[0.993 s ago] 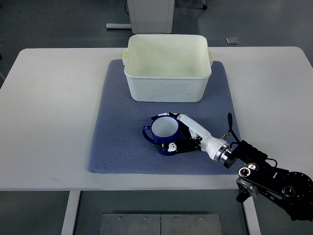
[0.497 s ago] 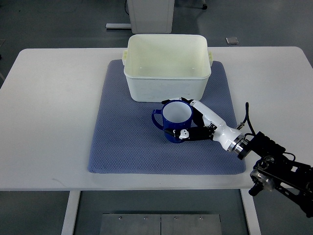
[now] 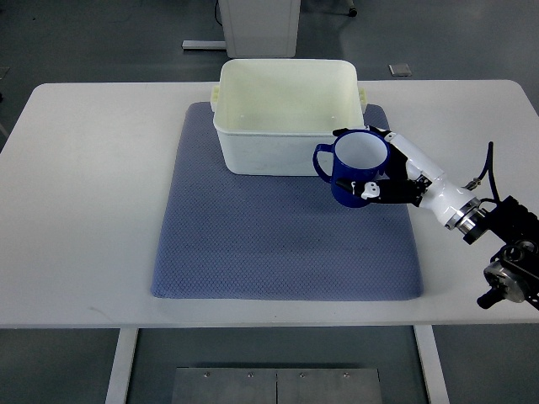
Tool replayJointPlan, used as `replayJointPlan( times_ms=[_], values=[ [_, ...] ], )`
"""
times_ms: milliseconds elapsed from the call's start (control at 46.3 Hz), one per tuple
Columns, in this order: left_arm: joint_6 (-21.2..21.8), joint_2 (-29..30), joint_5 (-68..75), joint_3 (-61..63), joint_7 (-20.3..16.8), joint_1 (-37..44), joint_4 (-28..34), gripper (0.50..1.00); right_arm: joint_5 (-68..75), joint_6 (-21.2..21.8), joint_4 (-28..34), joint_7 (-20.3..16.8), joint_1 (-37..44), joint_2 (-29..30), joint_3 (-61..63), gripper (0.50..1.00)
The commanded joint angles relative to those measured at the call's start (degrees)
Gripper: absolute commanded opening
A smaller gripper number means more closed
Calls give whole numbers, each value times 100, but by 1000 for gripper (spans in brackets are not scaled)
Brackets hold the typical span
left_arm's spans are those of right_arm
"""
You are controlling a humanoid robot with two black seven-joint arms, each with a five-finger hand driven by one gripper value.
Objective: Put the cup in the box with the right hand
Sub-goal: 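Lift the blue mug with the right hand toward the cream box, then lower the mug into the cream box and open the right hand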
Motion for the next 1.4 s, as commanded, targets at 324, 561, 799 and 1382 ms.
replayJointPlan(
  times_ms=[324,561,799,1382],
  values=[
    [0,0,0,-5,1,2,0,1000,163,274,-14,-171,281,-179,420,500],
    [0,0,0,-5,1,2,0,1000,224,274,-207,-637,878,172,376,500],
    [0,0,0,4,1,2,0,1000,286,266,-988,-998,1582,901,-133,500],
    [0,0,0,4,1,2,0,1000,620,116,-2290,-1279,2215,1939,-133,500]
  ],
)
